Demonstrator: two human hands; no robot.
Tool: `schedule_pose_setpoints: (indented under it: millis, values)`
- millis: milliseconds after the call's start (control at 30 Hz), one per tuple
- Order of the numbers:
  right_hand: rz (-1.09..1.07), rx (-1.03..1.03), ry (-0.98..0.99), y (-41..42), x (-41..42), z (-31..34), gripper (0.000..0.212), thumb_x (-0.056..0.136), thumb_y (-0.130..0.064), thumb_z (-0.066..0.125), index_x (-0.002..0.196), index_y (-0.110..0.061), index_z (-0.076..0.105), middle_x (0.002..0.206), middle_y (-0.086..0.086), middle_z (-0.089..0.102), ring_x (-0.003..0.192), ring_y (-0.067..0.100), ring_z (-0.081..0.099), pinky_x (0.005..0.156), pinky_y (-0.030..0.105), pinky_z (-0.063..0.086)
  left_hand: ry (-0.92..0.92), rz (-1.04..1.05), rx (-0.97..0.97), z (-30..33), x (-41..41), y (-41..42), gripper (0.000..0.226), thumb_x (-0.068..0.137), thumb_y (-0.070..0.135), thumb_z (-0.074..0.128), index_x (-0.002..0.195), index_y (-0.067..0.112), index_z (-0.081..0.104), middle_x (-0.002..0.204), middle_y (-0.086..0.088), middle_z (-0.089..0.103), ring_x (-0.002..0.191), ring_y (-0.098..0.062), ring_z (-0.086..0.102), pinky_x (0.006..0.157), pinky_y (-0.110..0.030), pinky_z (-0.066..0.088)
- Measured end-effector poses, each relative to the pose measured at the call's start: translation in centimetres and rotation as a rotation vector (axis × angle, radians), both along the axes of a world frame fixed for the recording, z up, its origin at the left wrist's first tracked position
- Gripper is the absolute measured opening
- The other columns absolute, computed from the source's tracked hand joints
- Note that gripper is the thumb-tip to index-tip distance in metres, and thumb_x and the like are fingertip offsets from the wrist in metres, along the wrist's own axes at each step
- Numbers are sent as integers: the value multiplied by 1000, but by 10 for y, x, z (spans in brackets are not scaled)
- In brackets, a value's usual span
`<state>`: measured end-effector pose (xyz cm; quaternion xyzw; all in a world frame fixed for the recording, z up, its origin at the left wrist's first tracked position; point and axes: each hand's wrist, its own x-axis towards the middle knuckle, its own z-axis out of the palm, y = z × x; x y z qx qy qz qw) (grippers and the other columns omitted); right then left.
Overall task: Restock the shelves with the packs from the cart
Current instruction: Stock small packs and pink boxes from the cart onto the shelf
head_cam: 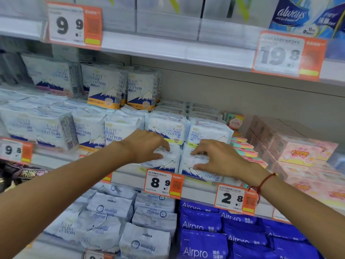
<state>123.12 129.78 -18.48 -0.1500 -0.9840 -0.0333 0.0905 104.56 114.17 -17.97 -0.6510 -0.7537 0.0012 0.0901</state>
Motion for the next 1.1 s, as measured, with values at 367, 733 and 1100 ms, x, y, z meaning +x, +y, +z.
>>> schedule_pose_setpoints:
  millis: [367,733,1100]
  values:
    - [64,80,285,-48,-62,35,34,90,-43,56,121,-29,59,117,-6,61,111,15,52,87,29,42,16,379,287,27,-79,-85,56,85,37,66,136,31,45,142,6,45,129,-19,41,99,-37,40]
    - [62,130,104,-75,-170,20,69,81,-40,65,142,-30,35,132,0,44,127,20,35,111,37,19,116,463,127,22,-142,-87,53,88,35,62,136,34,40,138,9,47,122,-16,45,94,-30,40]
    - [-71,12,468,-25,-215,50,63,91,-14,53,144,-36,28,148,5,21,131,25,31,96,35,42,61,394,395,58,-188,-46,88,84,28,66,149,40,8,158,5,11,134,-24,38,91,-37,51]
